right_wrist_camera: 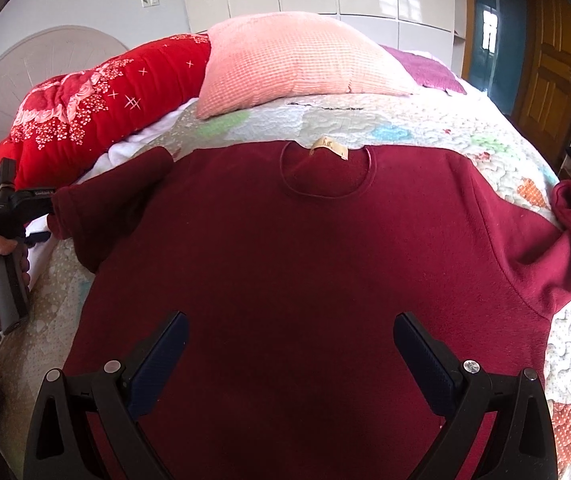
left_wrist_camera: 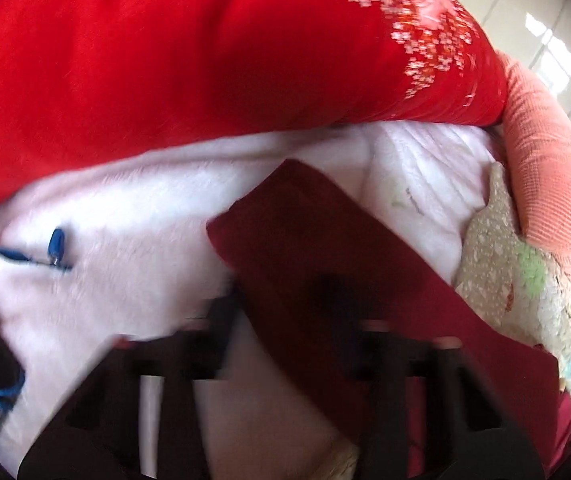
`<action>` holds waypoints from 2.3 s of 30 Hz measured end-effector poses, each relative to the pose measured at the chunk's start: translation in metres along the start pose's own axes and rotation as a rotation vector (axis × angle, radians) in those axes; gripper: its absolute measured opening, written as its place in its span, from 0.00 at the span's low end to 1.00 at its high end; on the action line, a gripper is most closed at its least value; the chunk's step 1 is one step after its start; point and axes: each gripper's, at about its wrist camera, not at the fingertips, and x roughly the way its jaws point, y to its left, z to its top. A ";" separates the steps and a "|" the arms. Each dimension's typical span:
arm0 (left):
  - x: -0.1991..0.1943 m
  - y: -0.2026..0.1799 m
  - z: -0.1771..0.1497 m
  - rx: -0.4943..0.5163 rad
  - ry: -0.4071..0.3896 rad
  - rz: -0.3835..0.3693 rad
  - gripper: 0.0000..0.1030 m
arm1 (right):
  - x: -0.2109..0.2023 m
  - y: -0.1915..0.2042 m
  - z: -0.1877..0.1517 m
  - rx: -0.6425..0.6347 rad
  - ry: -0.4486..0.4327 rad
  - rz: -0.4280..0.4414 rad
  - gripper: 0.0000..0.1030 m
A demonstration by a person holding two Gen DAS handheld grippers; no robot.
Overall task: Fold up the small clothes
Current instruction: 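Grasp the sleeve cuff nearest the left tool and lift it, then fold the held sleeve across the shirt body and open the left tool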
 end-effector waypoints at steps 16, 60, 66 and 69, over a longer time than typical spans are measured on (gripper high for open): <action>-0.194 -0.019 0.032 0.131 -0.338 -0.219 0.07 | -0.008 -0.010 0.000 0.040 -0.010 0.021 0.99; -0.159 -0.099 -0.106 0.409 -0.187 -0.285 0.63 | 0.023 -0.080 0.058 0.031 -0.103 0.035 0.06; -0.135 -0.117 -0.122 0.444 -0.127 -0.274 0.63 | -0.025 -0.123 0.066 0.099 -0.231 -0.138 0.06; -0.121 -0.128 -0.133 0.474 -0.085 -0.242 0.63 | 0.002 -0.136 0.066 0.113 -0.139 -0.166 0.06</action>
